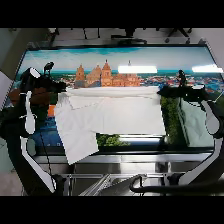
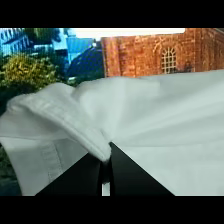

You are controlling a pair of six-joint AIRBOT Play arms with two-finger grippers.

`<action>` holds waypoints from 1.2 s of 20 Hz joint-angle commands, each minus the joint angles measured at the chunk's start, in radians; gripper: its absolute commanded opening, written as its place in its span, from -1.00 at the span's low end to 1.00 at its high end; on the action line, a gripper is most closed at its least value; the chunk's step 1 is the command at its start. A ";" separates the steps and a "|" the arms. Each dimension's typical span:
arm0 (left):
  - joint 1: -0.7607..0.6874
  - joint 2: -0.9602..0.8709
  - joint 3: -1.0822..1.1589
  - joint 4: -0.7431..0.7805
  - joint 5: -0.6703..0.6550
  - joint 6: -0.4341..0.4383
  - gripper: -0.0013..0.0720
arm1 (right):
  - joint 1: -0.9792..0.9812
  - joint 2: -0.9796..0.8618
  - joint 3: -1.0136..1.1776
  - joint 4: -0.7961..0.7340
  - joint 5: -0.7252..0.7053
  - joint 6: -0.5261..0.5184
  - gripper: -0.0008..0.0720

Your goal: Fold the shirts.

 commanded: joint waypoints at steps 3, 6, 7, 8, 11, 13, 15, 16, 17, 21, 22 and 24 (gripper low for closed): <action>0.000 -0.002 0.022 0.001 -0.073 0.018 -0.82 | 0.006 0.012 0.000 -0.039 0.024 0.008 -0.72; 0.006 0.013 0.097 0.001 -0.176 -0.042 0.70 | 0.005 0.073 0.000 -0.054 0.054 0.008 -0.25; 0.010 0.035 0.096 0.001 -0.190 -0.071 0.70 | 0.004 0.105 0.000 -0.080 0.072 0.008 -0.22; 0.018 0.071 0.073 0.001 -0.192 -0.099 0.70 | 0.004 0.140 0.000 -0.126 0.078 0.030 -0.04; 0.061 0.207 -0.048 0.001 -0.227 -0.179 0.70 | 0.004 0.255 0.000 -0.344 0.106 0.179 0.35; 0.097 0.296 -0.140 0.001 -0.294 -0.212 0.70 | 0.004 0.321 0.000 -0.488 0.169 0.270 0.35; 0.130 0.412 -0.293 0.000 -0.345 -0.238 0.70 | 0.004 0.364 -0.006 -0.551 0.272 0.308 0.34; 0.143 0.483 -0.397 0.001 -0.350 -0.238 0.70 | 0.004 0.380 -0.022 -0.556 0.308 0.314 0.34; 0.156 0.554 -0.505 0.001 -0.338 -0.237 0.70 | 0.003 0.397 -0.051 -0.555 0.331 0.323 0.34; 0.200 0.858 -1.007 0.001 -0.257 -0.237 0.70 | -0.002 0.459 -0.201 -0.553 0.343 0.334 0.34; 0.201 0.922 -1.125 0.001 -0.239 -0.237 0.70 | -0.006 0.461 -0.229 -0.552 0.343 0.334 0.34; 0.201 1.010 -1.313 -0.006 -0.192 -0.237 0.70 | -0.024 0.458 -0.267 -0.551 0.335 0.334 0.34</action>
